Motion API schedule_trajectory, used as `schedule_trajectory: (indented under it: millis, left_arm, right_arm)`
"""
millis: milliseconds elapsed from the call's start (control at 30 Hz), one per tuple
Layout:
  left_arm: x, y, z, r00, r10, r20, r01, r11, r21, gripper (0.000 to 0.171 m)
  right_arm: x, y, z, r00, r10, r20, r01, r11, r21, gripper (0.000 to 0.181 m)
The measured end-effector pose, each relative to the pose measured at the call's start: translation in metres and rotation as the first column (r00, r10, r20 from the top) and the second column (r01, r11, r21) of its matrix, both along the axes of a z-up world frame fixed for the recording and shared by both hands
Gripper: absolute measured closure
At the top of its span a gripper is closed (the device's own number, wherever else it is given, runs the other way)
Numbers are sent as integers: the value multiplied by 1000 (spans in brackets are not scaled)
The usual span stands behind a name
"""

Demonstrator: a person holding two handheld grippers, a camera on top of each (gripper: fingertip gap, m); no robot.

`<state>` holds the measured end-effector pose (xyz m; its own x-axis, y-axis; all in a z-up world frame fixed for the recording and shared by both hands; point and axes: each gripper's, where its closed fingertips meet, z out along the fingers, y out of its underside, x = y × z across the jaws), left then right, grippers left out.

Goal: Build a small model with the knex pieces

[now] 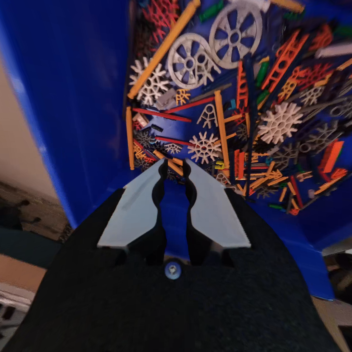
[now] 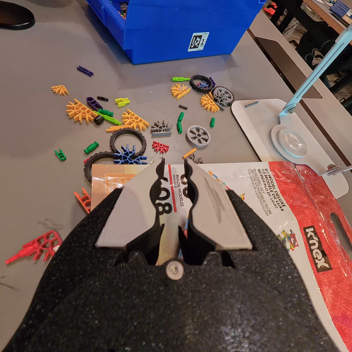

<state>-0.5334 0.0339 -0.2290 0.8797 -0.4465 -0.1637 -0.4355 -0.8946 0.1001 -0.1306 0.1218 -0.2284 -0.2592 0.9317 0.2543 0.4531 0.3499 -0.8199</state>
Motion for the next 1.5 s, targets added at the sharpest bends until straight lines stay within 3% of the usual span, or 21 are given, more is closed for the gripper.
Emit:
schedule_trajectory:
  millis: [267,400,867,1067,1133,1300,1500]
  left_arm:
    - [-7,2,-27,981,-193,-37,188,977,-96,152]
    - [-18,-4,-35,973,-220,-74,207,966,-157,150]
    - [-11,-1,-36,976,-215,-32,212,975,-66,154]
    - [-5,-4,-36,974,-223,-28,221,974,-47,159]
    - [3,-6,-34,974,-225,2,225,974,-36,171]
    - [0,-10,-29,979,-202,-6,202,979,-21,171]
    - [-6,-2,-27,978,-207,-28,207,978,-7,145]
  right_arm:
    - [0,1,-4,1000,-3,12,3,1000,-9,162]
    - [0,2,-4,1000,-5,12,6,1000,-9,162]
    - [0,2,-3,1000,-5,10,5,1000,-6,162]
    - [0,2,-2,1000,-6,7,6,1000,-6,162]
    - [0,2,-2,1000,-6,7,6,1000,-6,162]
    - [0,2,-2,1000,-6,8,6,1000,-6,162]
    - [0,2,-4,1000,-6,13,6,1000,-8,162]
